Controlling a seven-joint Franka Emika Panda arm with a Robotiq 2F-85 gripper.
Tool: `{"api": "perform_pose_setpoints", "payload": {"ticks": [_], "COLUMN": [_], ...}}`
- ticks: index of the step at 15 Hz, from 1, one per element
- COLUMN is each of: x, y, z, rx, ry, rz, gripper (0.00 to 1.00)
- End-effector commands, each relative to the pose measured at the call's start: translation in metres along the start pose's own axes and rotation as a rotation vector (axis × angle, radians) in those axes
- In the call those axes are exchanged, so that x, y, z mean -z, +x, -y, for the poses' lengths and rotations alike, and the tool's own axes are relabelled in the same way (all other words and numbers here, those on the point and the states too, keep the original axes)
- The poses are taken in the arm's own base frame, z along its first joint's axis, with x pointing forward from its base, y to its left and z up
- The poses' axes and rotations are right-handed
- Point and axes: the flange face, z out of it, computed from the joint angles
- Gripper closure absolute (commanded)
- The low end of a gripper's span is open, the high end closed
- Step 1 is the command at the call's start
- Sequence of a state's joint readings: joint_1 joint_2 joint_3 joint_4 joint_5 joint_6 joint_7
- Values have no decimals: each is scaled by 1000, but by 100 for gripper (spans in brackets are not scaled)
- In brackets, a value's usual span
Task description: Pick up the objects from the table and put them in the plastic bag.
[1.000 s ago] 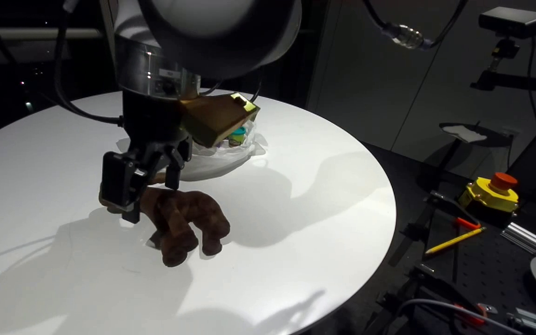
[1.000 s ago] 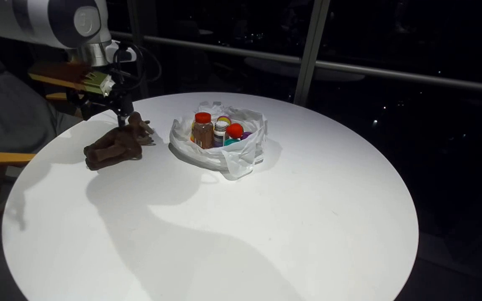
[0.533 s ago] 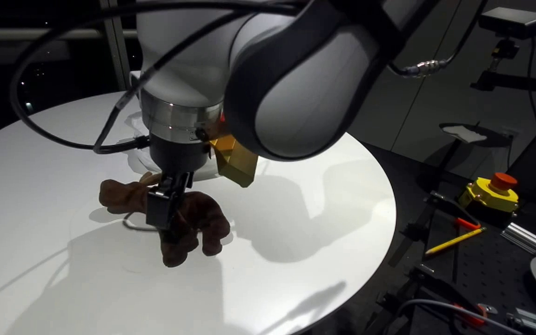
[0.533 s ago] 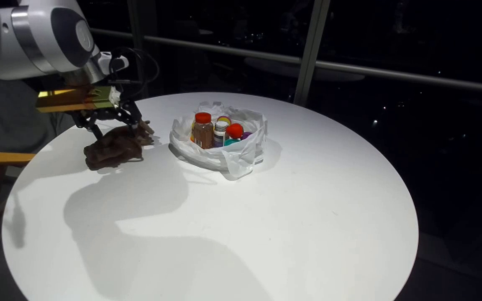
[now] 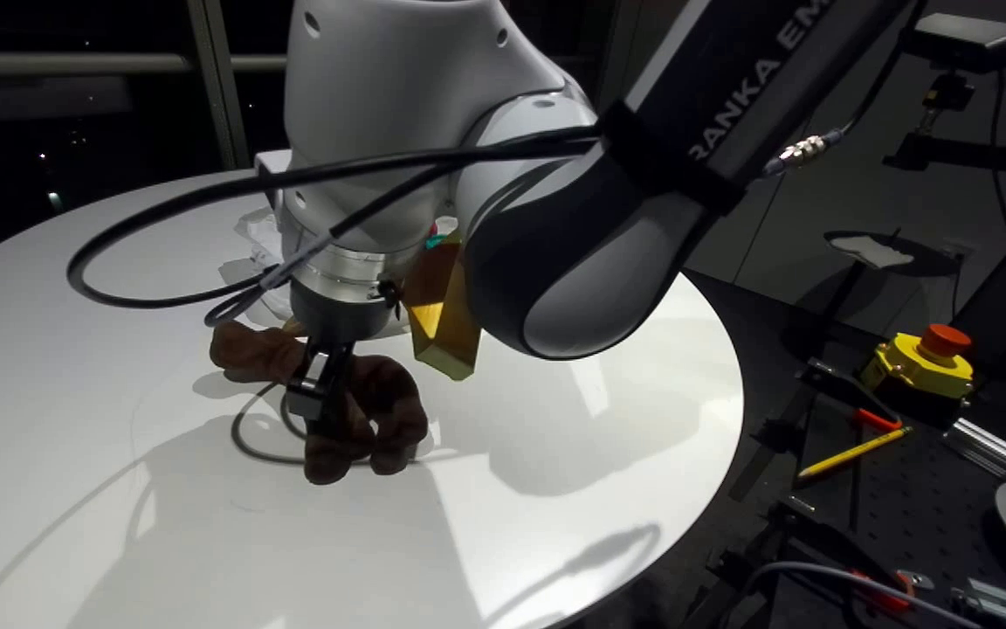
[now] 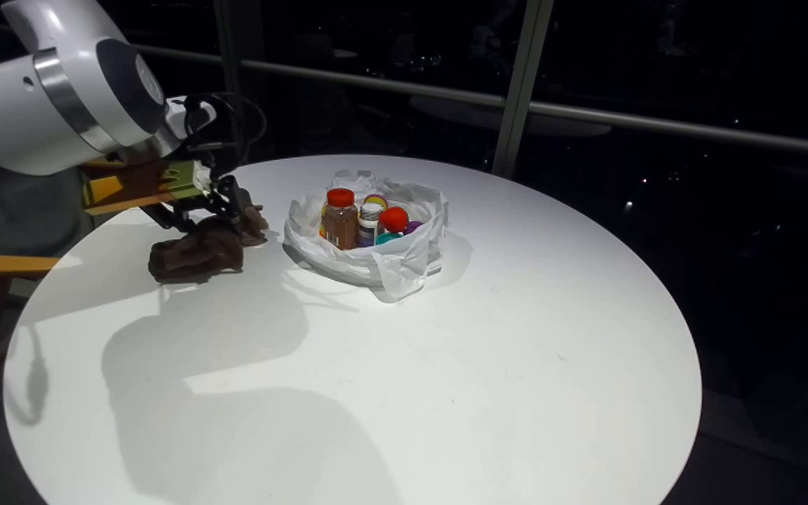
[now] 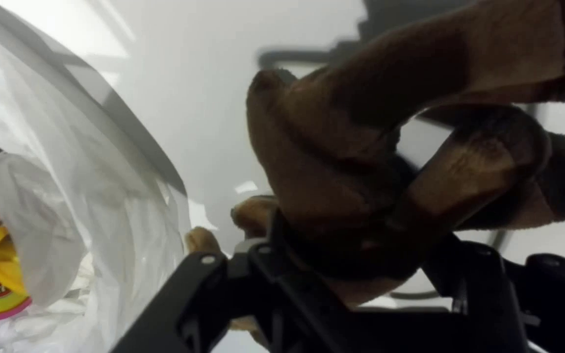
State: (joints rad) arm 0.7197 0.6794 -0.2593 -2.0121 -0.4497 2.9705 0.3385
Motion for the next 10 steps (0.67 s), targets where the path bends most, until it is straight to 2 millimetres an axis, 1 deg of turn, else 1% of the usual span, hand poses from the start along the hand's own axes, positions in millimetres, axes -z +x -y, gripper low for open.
{"api": "perform_pose_setpoints", "payload": {"ticks": [1,3,4,5,6,7,8,10], "x": [4,16,28,35,52,62,72,98], "y": [-1,6,14,23,35,43,53,69], "z": [-3,-17,-31,-46,-69,-86,-106,-151], "rx": [-31,-72,-94,-116,-139,-157,-174,-200], "ry": [39,75,83,80,74,64,46,-1], "rz": [30,69,87,97,105,112,113,108], "gripper": [69,84,86,90,90,90,86,86]}}
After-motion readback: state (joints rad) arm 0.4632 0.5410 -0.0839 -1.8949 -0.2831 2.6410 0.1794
